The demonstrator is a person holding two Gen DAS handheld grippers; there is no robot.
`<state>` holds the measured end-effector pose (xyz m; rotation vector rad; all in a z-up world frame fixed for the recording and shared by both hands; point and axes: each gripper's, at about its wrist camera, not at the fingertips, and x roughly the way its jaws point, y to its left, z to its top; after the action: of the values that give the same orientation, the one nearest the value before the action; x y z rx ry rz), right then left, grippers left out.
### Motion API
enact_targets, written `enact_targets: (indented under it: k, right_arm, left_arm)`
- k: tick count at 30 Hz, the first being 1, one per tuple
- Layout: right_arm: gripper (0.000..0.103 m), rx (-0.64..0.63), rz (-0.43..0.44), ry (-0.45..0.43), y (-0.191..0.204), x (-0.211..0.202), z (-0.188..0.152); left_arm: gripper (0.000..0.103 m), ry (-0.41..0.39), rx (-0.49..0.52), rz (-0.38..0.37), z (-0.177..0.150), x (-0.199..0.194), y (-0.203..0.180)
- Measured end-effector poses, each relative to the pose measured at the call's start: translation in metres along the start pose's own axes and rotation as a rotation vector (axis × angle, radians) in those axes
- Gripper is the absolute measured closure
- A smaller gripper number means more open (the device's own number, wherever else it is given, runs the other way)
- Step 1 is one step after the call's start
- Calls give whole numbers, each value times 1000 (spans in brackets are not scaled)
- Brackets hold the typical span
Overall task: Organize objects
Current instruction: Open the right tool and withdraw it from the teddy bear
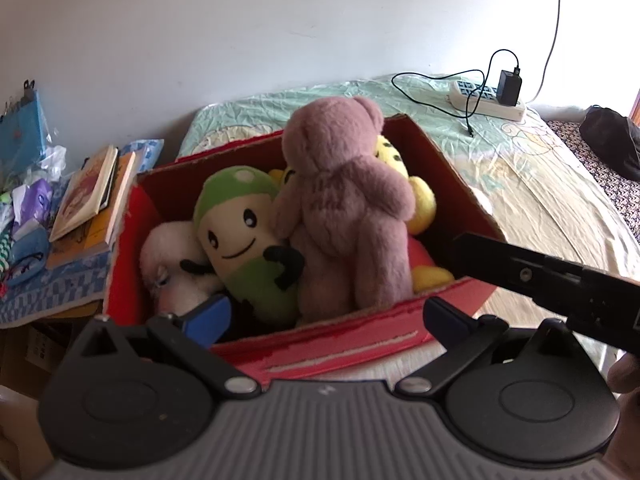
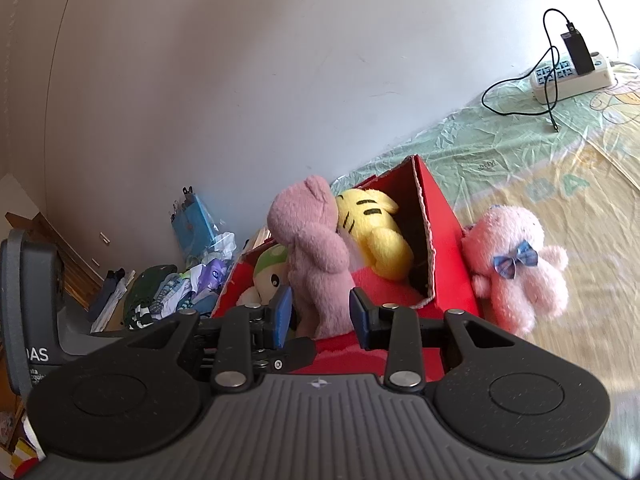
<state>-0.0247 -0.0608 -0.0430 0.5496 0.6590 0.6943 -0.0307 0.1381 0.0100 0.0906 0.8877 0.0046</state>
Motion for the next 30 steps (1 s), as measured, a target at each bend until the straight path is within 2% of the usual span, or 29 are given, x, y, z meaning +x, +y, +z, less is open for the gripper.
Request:
enact_targets:
  k: [16,25,30]
  right_arm:
    - [67,28,-19,26,-1,-8,-21]
    - [67,57,-60,51,-17,-11,-30]
    - [67,79,-107,69,-37,-17,-29]
  left_arm:
    - [1,74,-2,9,-24,4,-7]
    - [1,166,6,-61,-38,21,-21]
    - [1,216,-12,-125,-44,31,-34]
